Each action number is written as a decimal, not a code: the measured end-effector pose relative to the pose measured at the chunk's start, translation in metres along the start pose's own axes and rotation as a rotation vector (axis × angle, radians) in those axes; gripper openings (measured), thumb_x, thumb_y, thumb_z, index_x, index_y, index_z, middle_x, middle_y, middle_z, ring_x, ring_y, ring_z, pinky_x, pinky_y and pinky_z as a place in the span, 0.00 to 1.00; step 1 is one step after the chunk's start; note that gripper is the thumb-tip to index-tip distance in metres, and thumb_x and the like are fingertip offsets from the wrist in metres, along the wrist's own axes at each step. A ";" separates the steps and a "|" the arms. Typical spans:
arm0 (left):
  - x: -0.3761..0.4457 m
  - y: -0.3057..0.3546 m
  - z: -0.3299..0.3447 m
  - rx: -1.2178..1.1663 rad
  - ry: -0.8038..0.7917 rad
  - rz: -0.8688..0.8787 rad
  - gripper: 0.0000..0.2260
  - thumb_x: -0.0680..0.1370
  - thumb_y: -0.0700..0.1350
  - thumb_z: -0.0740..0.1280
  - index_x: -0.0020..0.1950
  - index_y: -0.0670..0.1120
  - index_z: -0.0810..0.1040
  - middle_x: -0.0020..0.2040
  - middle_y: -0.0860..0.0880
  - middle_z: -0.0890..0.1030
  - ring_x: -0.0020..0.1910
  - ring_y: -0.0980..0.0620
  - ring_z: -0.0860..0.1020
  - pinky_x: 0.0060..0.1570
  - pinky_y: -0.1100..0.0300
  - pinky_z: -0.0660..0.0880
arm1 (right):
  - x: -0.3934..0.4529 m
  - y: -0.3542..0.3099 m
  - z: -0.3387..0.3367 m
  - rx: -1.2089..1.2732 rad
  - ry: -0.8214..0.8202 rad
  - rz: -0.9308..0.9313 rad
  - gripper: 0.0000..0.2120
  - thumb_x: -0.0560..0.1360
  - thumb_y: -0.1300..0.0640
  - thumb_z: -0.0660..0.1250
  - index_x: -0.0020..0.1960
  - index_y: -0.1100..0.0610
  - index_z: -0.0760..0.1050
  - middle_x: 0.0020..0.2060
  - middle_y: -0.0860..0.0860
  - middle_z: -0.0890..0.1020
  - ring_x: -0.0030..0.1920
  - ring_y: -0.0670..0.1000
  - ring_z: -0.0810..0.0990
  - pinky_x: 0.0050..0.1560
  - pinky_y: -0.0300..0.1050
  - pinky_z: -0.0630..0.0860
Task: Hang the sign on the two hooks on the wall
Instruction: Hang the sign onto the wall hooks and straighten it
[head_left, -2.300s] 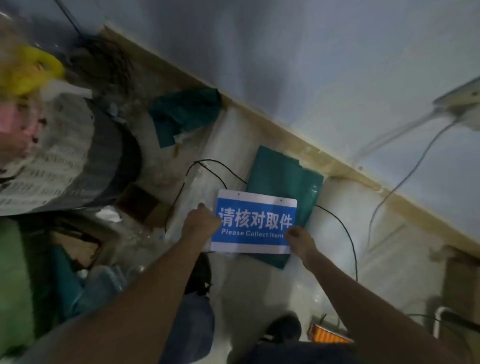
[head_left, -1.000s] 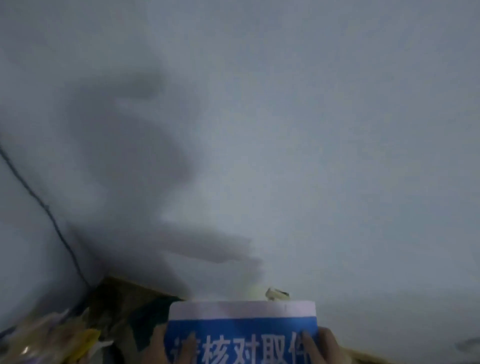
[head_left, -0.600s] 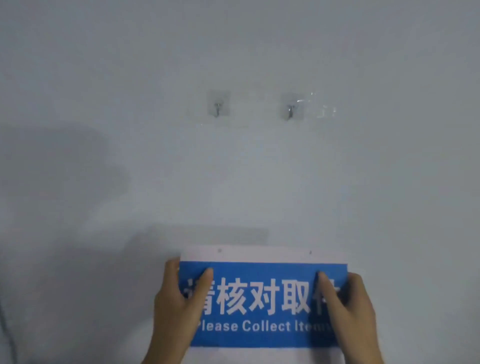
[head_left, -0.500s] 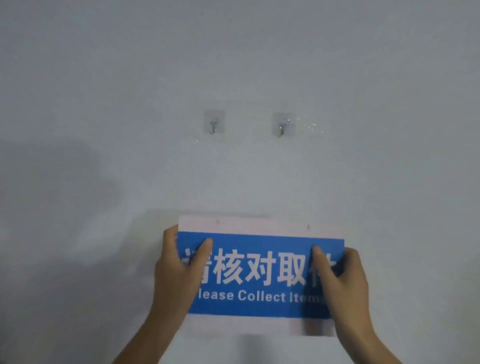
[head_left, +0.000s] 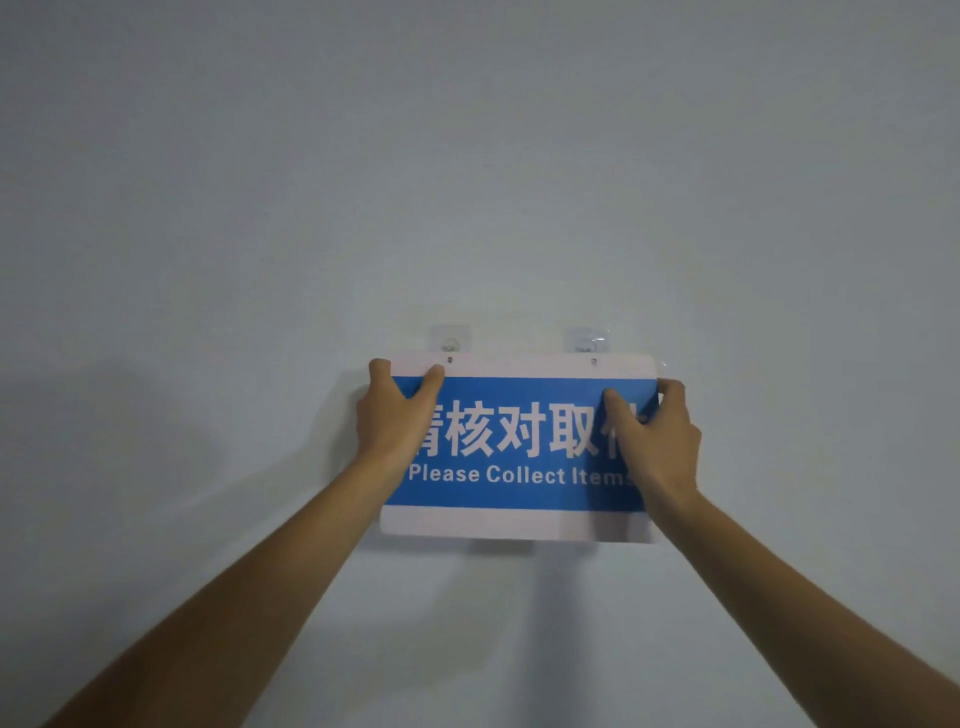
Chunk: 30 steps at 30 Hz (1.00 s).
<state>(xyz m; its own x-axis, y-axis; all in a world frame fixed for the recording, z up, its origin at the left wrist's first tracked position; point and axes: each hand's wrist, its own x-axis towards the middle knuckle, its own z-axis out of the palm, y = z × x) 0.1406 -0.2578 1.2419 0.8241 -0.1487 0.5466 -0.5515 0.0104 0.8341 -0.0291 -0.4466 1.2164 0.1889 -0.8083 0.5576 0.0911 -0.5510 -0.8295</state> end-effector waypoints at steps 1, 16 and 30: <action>0.007 0.001 0.003 0.016 0.000 0.003 0.21 0.75 0.62 0.68 0.57 0.47 0.70 0.48 0.48 0.83 0.41 0.49 0.84 0.37 0.50 0.82 | 0.003 -0.001 0.002 -0.004 0.011 0.011 0.22 0.74 0.42 0.68 0.63 0.51 0.69 0.45 0.49 0.80 0.45 0.54 0.81 0.44 0.50 0.75; 0.040 -0.003 0.019 0.228 0.040 -0.107 0.41 0.65 0.76 0.66 0.62 0.44 0.74 0.54 0.47 0.80 0.47 0.43 0.80 0.43 0.50 0.78 | 0.020 -0.015 0.007 -0.226 -0.032 0.026 0.21 0.73 0.39 0.69 0.57 0.50 0.67 0.50 0.50 0.79 0.43 0.51 0.80 0.48 0.55 0.82; 0.037 -0.006 0.032 0.306 0.058 -0.080 0.34 0.68 0.76 0.63 0.53 0.45 0.67 0.52 0.44 0.80 0.45 0.40 0.81 0.43 0.46 0.80 | 0.025 -0.032 -0.007 -0.349 -0.059 0.023 0.21 0.72 0.39 0.67 0.56 0.50 0.66 0.50 0.50 0.78 0.47 0.55 0.81 0.50 0.57 0.82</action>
<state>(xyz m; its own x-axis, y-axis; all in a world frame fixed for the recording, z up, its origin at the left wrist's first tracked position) 0.1707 -0.2949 1.2549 0.8675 -0.0804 0.4909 -0.4909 -0.2985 0.8185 -0.0340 -0.4505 1.2570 0.2443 -0.8136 0.5275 -0.2520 -0.5786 -0.7757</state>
